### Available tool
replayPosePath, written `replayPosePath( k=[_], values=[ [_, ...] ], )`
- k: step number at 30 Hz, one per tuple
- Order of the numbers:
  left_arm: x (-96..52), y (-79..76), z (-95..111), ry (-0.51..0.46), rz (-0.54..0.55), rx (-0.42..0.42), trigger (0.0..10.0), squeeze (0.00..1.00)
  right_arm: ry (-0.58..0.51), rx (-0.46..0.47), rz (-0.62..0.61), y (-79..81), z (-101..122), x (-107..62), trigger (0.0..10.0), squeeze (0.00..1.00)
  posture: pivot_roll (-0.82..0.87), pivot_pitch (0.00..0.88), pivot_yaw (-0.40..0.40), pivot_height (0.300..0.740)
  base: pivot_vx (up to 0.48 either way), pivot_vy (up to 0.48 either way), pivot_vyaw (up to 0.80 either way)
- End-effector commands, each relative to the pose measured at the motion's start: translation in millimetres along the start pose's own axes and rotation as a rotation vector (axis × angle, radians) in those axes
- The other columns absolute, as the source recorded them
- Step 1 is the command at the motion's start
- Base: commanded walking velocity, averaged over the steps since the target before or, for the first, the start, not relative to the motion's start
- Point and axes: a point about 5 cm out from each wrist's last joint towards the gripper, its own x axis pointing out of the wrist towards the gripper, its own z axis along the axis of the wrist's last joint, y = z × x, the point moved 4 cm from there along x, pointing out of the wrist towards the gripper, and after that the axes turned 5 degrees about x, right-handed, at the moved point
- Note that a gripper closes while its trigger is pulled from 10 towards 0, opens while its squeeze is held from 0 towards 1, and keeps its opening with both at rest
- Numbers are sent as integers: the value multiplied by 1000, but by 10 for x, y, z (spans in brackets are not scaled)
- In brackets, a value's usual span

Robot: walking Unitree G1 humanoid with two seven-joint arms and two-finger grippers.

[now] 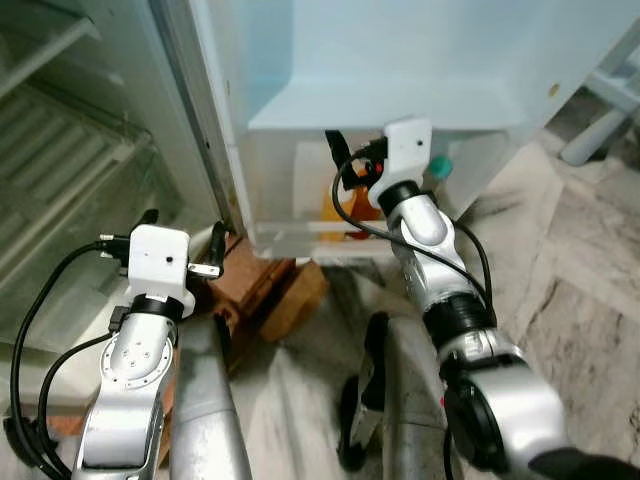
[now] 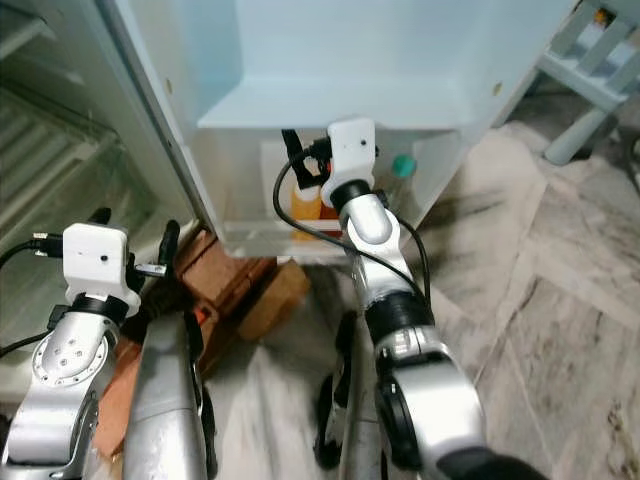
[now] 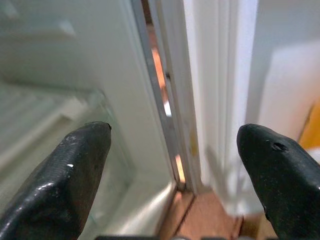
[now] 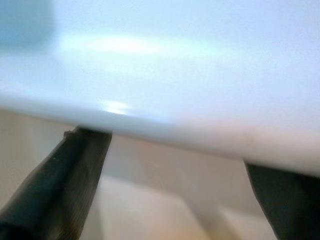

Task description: Restocking fridge

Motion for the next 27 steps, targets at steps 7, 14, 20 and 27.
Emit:
replayPosePath(
  k=[7,14,20,27],
  values=[
    [-55,-50,-149,31,-4,-26,10000,0,20,13,-85,-74,-174,-595,10000,0,166,21,-80,527,0,0,0],
    [41,-53,-140,4,19,-25,10000,0,135,1,-202,-221,-335,-927,10000,0,137,14,-64,527,0,0,0],
    [75,-64,-33,-32,13,27,10000,0,104,16,-206,-293,-238,-893,10000,0,149,43,-60,557,0,0,0],
    [32,-71,-87,-16,28,8,10000,0,156,53,-240,-312,-301,-987,10000,0,142,56,-62,607,0,0,0]
  ],
)
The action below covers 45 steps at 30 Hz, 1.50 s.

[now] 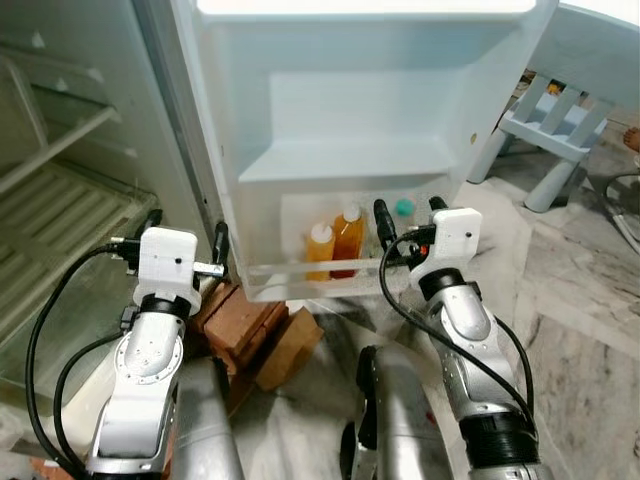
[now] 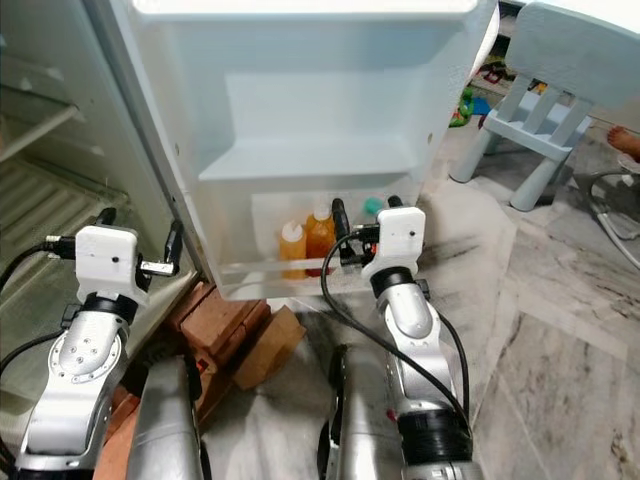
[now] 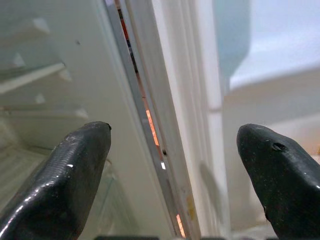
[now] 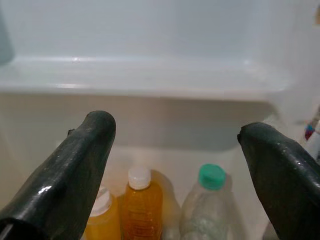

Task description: Restocking fridge

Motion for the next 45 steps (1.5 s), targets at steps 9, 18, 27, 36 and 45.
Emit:
replayPosePath(
  k=[9,18,27,36,45],
  values=[
    [-85,-51,-92,32,-12,-29,10000,0,51,-35,29,-73,-48,-222,10000,0,139,29,-84,662,0,0,0],
    [-126,-73,-153,50,-25,-22,10000,0,151,-49,17,-241,-178,-582,10000,0,128,15,-102,717,0,0,0],
    [-169,-102,-201,66,-45,-16,10000,0,195,-49,32,-246,-213,-635,10000,0,120,8,-101,740,0,0,0],
    [-139,-124,-205,72,-51,-24,10000,0,357,35,33,-269,-464,-629,10000,0,120,7,-105,740,0,0,0],
    [-116,-111,-202,72,-48,-14,10000,0,343,36,66,-212,-424,-553,10000,0,127,5,-103,740,-63,0,0]
  ],
)
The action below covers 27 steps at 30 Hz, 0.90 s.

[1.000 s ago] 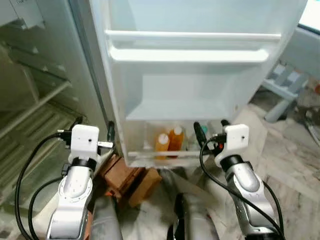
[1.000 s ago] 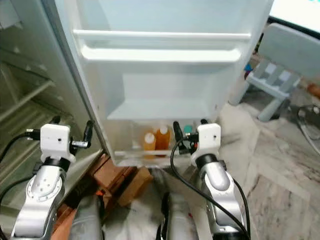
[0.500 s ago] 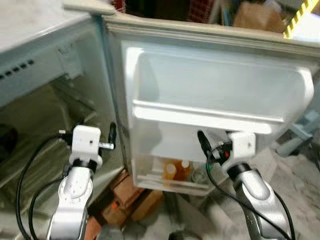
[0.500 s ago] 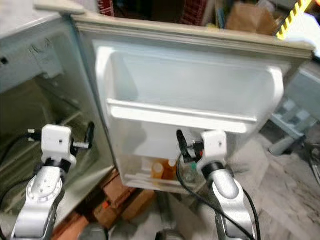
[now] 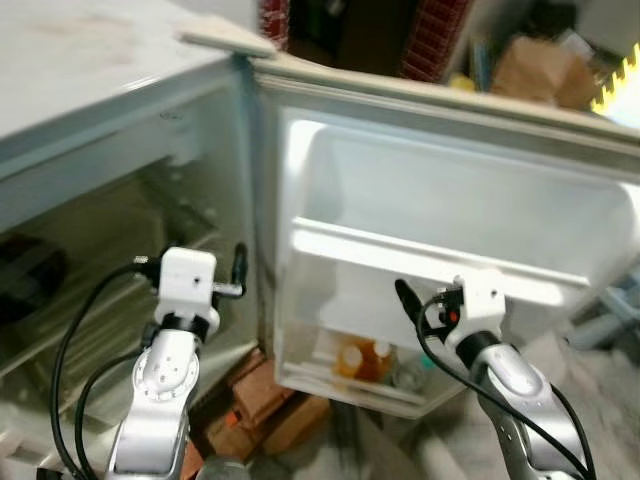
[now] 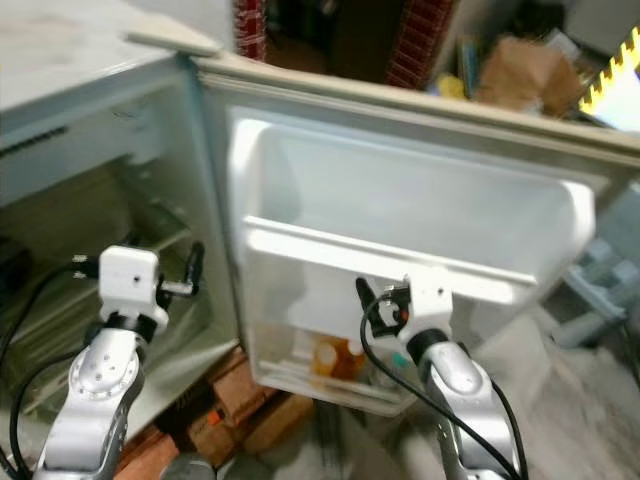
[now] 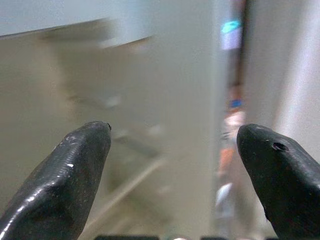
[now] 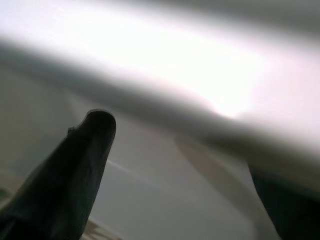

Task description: Restocking fridge

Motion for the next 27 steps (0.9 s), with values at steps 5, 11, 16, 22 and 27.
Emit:
replayPosePath(
  k=[5,11,16,22,27],
  values=[
    [26,40,-5,8,13,13,10000,0,-26,13,35,97,95,105,10000,0,129,2,-102,740,-298,0,0],
    [54,37,-15,8,5,28,10000,0,-87,6,62,190,201,156,10000,0,132,0,-99,740,-294,0,0],
    [79,20,-42,13,-16,46,10000,0,-142,-4,45,238,300,212,10000,0,138,0,-88,740,-250,0,0],
    [171,46,-28,-2,-33,72,10000,0,-202,20,-63,159,368,326,10000,0,148,0,-48,740,-244,0,0],
    [193,66,-3,-13,-48,85,10000,0,-216,31,-102,153,348,338,10000,0,139,0,-5,740,-244,0,0]
  ],
)
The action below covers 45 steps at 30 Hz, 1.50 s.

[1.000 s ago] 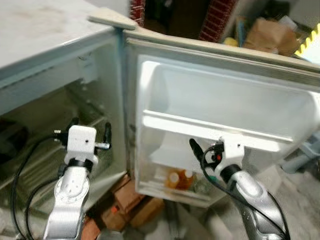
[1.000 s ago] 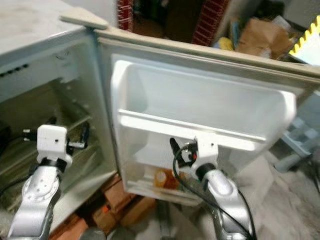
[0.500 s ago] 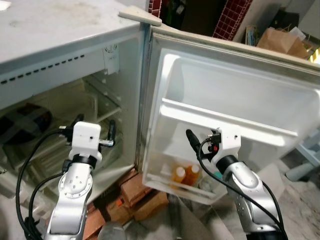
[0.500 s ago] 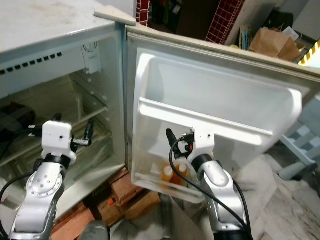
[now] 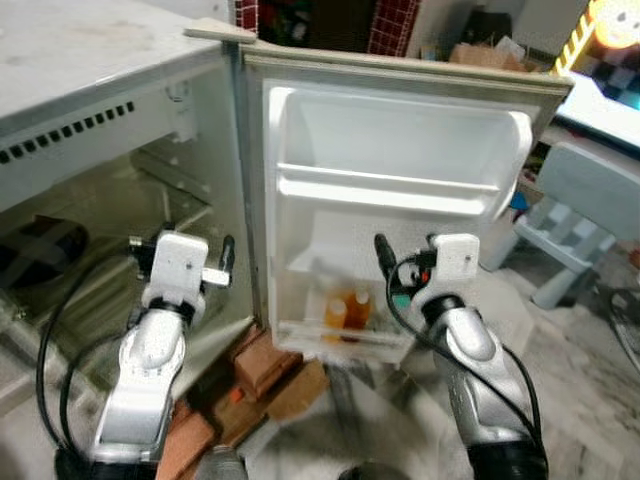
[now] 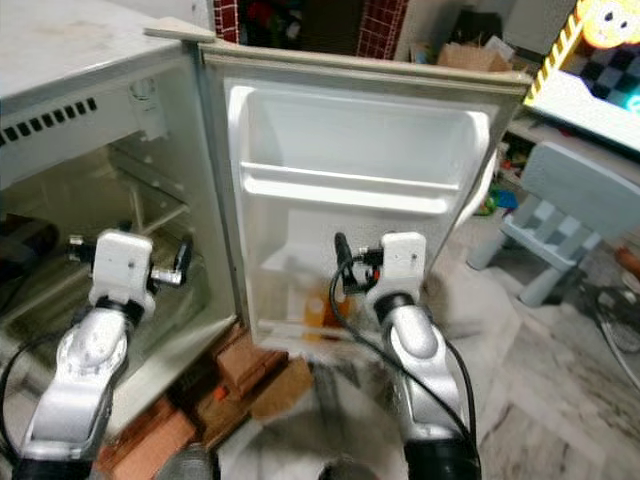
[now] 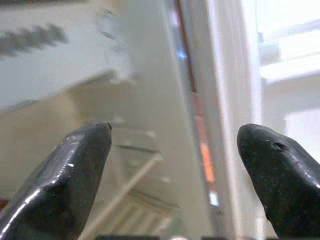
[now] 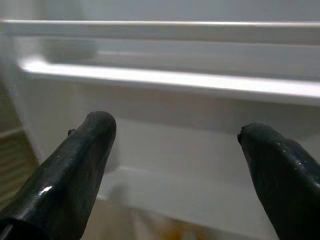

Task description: Restocking fridge

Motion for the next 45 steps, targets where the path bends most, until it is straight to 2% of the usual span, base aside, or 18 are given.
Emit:
replayPosePath(
  k=[1,11,14,19,25,30,35,38,41,45],
  values=[
    [-17,-55,-60,18,-40,17,10000,0,2,-3,-34,-40,-40,-4,10000,0,131,0,4,740,0,0,0],
    [98,-281,-18,-8,-121,13,10000,0,-30,-35,-76,-151,-20,-6,10000,0,109,0,-8,740,0,0,0],
    [52,-313,-5,-26,-153,15,10000,0,-18,-53,-103,-204,-58,-38,10000,0,115,0,-15,740,0,0,0],
    [-102,-297,-166,12,-149,-4,10000,0,-1,-14,-75,-154,-153,-108,10000,0,109,0,-27,740,172,-204,0],
    [-124,-345,-200,19,-154,-13,10000,0,6,-17,-78,-180,-166,-82,10000,0,103,0,-34,740,249,-407,0],
    [-78,-357,-145,1,-153,-20,10000,0,-11,-12,-50,-125,-109,-33,10000,0,99,0,-36,740,145,-419,0],
    [-96,-336,-170,9,-148,-14,10000,0,-3,0,-14,-85,-116,-29,10000,0,101,0,-38,740,0,-480,0],
    [-104,-321,-172,7,-148,-18,10000,0,17,11,20,-43,-157,-39,10000,0,106,0,-40,740,0,-480,0],
    [-113,-349,-174,9,-163,-27,10000,0,71,81,94,81,-258,-50,10000,0,107,0,-43,740,0,-480,0],
    [-149,-394,-171,6,-181,-40,10000,0,79,84,92,78,-278,-41,10000,0,108,0,-48,740,0,-480,0]
  ],
)
